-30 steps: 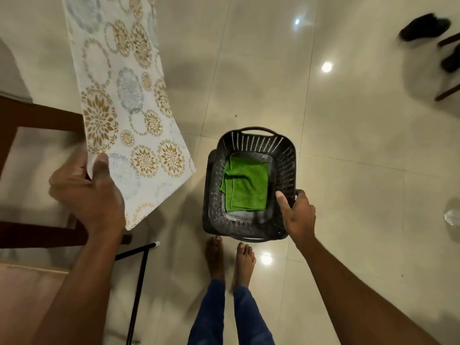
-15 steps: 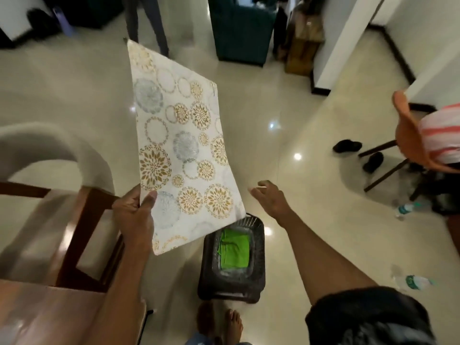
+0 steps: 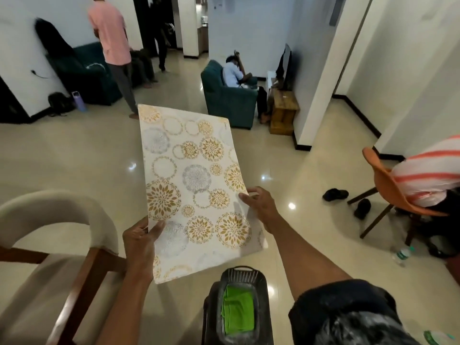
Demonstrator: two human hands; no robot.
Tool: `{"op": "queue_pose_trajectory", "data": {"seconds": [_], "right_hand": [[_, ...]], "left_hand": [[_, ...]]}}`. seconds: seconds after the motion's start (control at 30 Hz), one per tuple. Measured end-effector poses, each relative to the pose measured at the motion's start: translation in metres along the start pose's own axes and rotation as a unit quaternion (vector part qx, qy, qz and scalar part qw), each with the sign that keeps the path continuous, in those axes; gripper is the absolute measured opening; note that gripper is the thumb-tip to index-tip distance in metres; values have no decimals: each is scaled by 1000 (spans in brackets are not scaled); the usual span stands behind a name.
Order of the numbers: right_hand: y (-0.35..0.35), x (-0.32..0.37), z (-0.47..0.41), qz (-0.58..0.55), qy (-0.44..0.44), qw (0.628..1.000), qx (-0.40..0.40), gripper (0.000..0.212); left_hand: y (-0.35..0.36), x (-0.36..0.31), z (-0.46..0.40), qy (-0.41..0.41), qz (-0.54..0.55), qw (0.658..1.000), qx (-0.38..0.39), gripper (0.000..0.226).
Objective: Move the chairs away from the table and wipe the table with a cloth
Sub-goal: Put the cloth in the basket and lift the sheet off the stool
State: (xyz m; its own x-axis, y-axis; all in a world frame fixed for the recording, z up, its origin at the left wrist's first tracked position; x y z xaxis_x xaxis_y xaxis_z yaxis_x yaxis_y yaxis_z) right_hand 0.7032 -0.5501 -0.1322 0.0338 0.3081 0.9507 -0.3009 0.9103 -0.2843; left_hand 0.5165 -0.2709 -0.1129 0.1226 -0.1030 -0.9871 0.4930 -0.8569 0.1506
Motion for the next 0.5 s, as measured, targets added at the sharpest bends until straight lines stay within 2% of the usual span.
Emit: {"op": "queue_pose_trajectory", "data": {"seconds": [0.1, 0.17, 0.43, 0.5], "right_hand": [[6, 19, -7, 1, -18, 999, -29, 43], [15, 27, -10, 1, -44, 998, -38, 40], [57, 21, -17, 11, -144, 988, -55, 58], [65, 18, -21, 15, -157, 986, -44, 54]], "left_hand": [[-6, -3, -1, -18, 26, 999, 11, 26], [-16, 0, -4, -39, 41, 998, 14, 28], [-48, 12, 2, -96, 76, 992, 21, 33], [-54, 11, 7, -116, 97, 988, 3, 33]]}}
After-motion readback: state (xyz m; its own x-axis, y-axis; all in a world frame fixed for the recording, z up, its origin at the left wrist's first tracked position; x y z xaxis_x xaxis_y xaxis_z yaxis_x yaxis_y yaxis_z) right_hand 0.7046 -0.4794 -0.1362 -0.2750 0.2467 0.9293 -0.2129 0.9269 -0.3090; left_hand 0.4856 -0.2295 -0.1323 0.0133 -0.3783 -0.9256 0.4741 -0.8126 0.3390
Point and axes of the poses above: each hand's wrist, its own z-axis away from the middle knuckle, its own y-axis out of the palm, x = y × z, the point moved 3 cm from there along -z, towards the middle knuckle, and after that the axes turned 7 degrees about x, right-handed, at the moved point
